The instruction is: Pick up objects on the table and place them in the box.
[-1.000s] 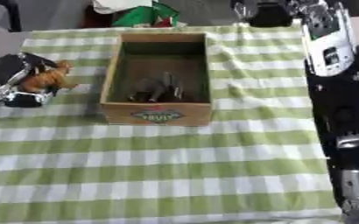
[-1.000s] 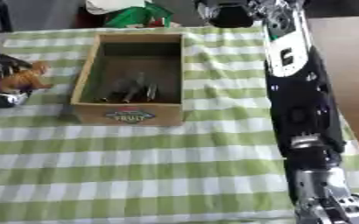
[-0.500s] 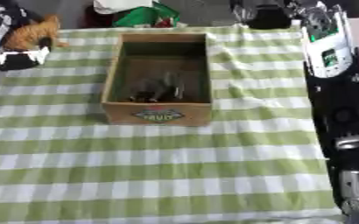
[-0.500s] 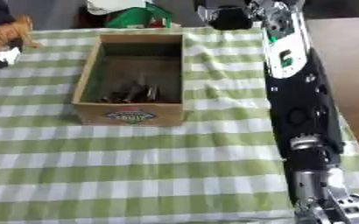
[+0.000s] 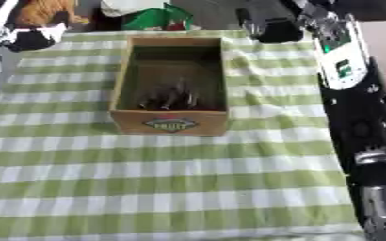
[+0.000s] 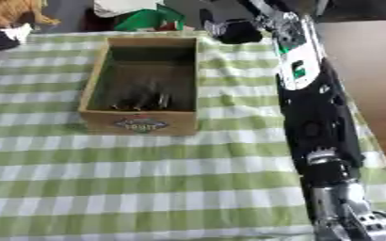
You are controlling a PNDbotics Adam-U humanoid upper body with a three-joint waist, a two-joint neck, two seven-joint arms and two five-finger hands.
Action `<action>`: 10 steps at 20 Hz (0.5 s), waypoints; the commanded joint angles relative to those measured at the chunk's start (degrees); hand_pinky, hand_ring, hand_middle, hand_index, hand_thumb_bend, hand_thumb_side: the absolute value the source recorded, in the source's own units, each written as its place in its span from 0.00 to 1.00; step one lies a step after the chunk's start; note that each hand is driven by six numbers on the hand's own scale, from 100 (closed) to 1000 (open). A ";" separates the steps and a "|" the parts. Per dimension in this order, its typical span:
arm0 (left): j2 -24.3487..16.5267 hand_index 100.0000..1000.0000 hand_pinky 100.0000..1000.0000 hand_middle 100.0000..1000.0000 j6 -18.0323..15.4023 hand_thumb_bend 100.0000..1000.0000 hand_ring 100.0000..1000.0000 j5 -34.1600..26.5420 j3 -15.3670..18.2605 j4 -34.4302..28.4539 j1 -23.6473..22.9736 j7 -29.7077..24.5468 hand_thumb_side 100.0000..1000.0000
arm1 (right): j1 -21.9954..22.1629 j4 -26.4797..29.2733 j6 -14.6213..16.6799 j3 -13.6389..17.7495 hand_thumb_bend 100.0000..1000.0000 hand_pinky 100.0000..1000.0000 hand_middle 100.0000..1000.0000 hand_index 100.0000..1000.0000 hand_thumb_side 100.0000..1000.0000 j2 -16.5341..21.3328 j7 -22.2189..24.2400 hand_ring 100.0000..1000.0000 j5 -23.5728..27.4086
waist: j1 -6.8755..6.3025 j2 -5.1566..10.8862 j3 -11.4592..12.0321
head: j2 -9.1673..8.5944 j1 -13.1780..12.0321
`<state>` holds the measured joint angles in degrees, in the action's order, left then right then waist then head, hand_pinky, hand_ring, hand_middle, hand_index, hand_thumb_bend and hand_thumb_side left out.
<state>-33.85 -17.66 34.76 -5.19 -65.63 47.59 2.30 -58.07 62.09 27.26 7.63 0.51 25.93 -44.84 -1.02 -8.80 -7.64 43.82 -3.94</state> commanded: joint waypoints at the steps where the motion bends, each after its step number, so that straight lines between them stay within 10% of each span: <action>1: 0.81 0.28 0.37 0.05 -0.44 0.00 0.09 0.91 -0.90 -0.58 2.82 -1.79 0.07 | -0.79 -0.20 1.22 -0.76 0.00 0.82 0.67 0.81 0.14 -0.98 0.61 0.70 -0.70 | -0.11 1.28 0.11 | 0.30 -0.25; 10: 5.43 0.34 0.45 0.12 -3.57 0.00 0.17 4.09 -5.44 -0.05 4.23 -5.31 0.05 | 1.02 -0.66 2.71 -2.14 0.00 0.83 0.67 0.81 0.15 -4.12 2.13 0.70 -1.02 | -0.54 1.03 -1.31 | 0.24 -1.52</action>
<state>-28.43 -20.47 38.09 -9.78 -65.15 50.37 -2.27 -55.99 60.84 29.65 5.88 -3.08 27.69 -45.49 -1.71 -8.81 -9.06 43.82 -5.10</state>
